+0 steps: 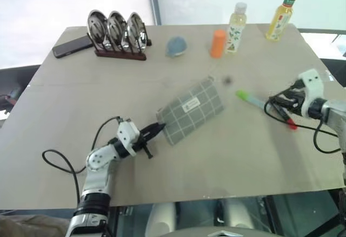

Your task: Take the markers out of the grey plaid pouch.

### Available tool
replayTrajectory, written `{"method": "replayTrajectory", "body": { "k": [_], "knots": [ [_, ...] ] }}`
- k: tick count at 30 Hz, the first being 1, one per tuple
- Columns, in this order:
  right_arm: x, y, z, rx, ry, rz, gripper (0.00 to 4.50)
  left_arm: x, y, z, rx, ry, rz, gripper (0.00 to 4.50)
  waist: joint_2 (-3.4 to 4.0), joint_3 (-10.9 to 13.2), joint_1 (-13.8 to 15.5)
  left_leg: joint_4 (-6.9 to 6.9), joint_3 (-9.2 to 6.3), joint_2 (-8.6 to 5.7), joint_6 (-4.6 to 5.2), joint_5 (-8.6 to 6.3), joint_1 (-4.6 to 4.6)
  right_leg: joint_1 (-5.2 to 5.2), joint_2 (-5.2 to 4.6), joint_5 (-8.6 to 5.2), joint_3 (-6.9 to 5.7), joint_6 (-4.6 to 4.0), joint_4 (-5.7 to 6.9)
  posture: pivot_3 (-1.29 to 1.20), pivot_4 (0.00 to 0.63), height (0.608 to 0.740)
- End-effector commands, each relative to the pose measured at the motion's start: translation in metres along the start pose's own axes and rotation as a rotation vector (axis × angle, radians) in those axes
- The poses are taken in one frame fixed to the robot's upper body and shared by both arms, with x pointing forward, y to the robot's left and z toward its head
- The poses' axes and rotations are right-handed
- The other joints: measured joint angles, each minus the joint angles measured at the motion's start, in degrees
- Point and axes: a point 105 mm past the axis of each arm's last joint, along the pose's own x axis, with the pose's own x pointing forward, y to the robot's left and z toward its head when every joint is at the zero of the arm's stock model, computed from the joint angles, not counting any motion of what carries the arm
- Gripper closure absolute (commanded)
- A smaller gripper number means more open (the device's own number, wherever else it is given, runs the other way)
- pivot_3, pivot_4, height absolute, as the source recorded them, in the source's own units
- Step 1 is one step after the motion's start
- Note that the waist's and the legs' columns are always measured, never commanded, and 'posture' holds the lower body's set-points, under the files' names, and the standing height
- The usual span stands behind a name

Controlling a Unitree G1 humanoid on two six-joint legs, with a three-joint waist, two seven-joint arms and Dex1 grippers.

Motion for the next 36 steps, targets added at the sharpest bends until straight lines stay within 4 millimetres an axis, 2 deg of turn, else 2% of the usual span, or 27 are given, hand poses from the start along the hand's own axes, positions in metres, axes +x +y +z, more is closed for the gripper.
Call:
{"method": "replayTrajectory", "body": {
  "k": [1, 5, 10, 14, 21, 24, 28, 30, 33, 35, 36],
  "knots": [
    [-0.021, 0.032, 0.043, -0.071, -0.188, 0.089, 1.76, 0.002, 0.005, 0.013, 0.075, -0.038, 0.007, 4.50, -0.02, 0.0, -0.1, 0.01, -0.01, 0.01, 0.00, 0.00, 0.01, 0.01, 0.01, 0.00, 0.00, 0.00, 0.00, 0.00, 0.150, 0.740],
    [-0.021, 0.068, 0.035, -0.102, -0.186, 0.189, 1.76, 0.002, 0.025, 0.022, 0.128, -0.057, 0.070, 4.50, -0.19, 0.0, -0.1, 0.20, -0.12, 0.05, 0.00, 0.00, 0.03, 0.13, 0.04, -0.05, -0.05, -0.06, 0.02, 0.00, 0.150, 0.740],
    [-0.014, 0.104, 0.030, -0.118, -0.230, 0.303, 1.76, 0.000, 0.035, 0.035, 0.182, -0.067, 0.062, 4.50, -0.18, 0.1, -0.2, 0.46, -0.18, 0.05, 0.01, -0.01, 0.01, 0.26, 0.03, -0.09, -0.07, -0.16, 0.07, 0.00, 0.150, 0.740],
    [-0.011, 0.118, 0.031, -0.145, -0.280, 0.341, 1.76, -0.010, 0.046, 0.043, 0.303, -0.057, 0.118, 4.50, -0.20, 0.1, -0.2, 0.48, -0.20, 0.05, 0.01, -0.01, 0.00, 0.26, 0.05, -0.07, -0.06, -0.13, 0.09, 0.00, 0.150, 0.740],
    [-0.012, 0.133, 0.020, -0.193, -0.283, 0.381, 1.76, -0.047, 0.092, 0.049, 0.527, 0.087, 0.246, 4.50, -0.22, 0.1, 0.0, 0.48, -0.22, 0.05, 0.01, -0.01, 0.01, 0.26, 0.07, -0.08, -0.08, -0.14, 0.11, 0.00, 0.150, 0.740],
    [-0.018, 0.136, 0.016, -0.184, -0.279, 0.394, 1.76, -0.059, 0.093, 0.049, 0.633, 0.155, 0.169, 4.50, -0.25, 0.1, -0.1, 0.47, -0.20, 0.05, 0.00, -0.01, 0.00, 0.26, 0.05, -0.08, -0.08, -0.14, 0.07, 0.00, 0.150, 0.740],
    [-0.017, 0.143, 0.015, -0.160, -0.280, 0.425, 1.76, -0.078, 0.089, 0.033, 0.645, 0.289, 0.057, 4.50, -0.25, 0.1, -0.1, 0.44, -0.17, 0.06, 0.00, -0.01, 0.01, 0.25, 0.03, -0.08, -0.08, -0.14, 0.06, 0.00, 0.150, 0.740],
    [-0.020, 0.151, 0.005, -0.150, -0.256, 0.448, 1.76, -0.107, 0.088, 0.023, 0.623, 0.376, 0.123, 4.50, -0.24, 0.1, -0.2, 0.44, -0.17, 0.09, 0.00, -0.01, 0.03, 0.25, 0.04, -0.08, -0.08, -0.14, 0.08, 0.00, 0.150, 0.740],
    [-0.025, 0.158, -0.001, -0.142, -0.242, 0.466, 1.76, -0.141, 0.088, 0.017, 0.619, 0.454, 0.228, 4.50, -0.29, 0.1, -1.3, 0.18, -0.08, 0.11, -0.03, -0.04, 0.16, 0.22, 0.02, -0.09, -0.01, -0.15, 0.03, 0.00, 0.150, 0.740],
    [-0.026, 0.156, -0.003, -0.136, -0.237, 0.462, 1.76, -0.150, 0.077, 0.014, 0.544, 0.453, 0.218, 4.50, -0.28, 0.1, -1.7, 0.14, -0.08, 0.12, -0.03, -0.03, 0.19, 0.21, 0.03, -0.09, -0.01, -0.15, 0.04, 0.00, 0.150, 0.740],
    [-0.025, 0.153, -0.005, -0.127, -0.233, 0.455, 1.79, -0.148, 0.073, 0.013, 0.521, 0.439, 0.207, 4.19, -0.26, 0.1, -1.7, 0.13, -0.06, 0.14, -0.03, -0.04, 0.26, 0.23, 0.03, -0.10, -0.01, -0.14, 0.06, 0.00, 0.150, 0.740]
  ]
}}
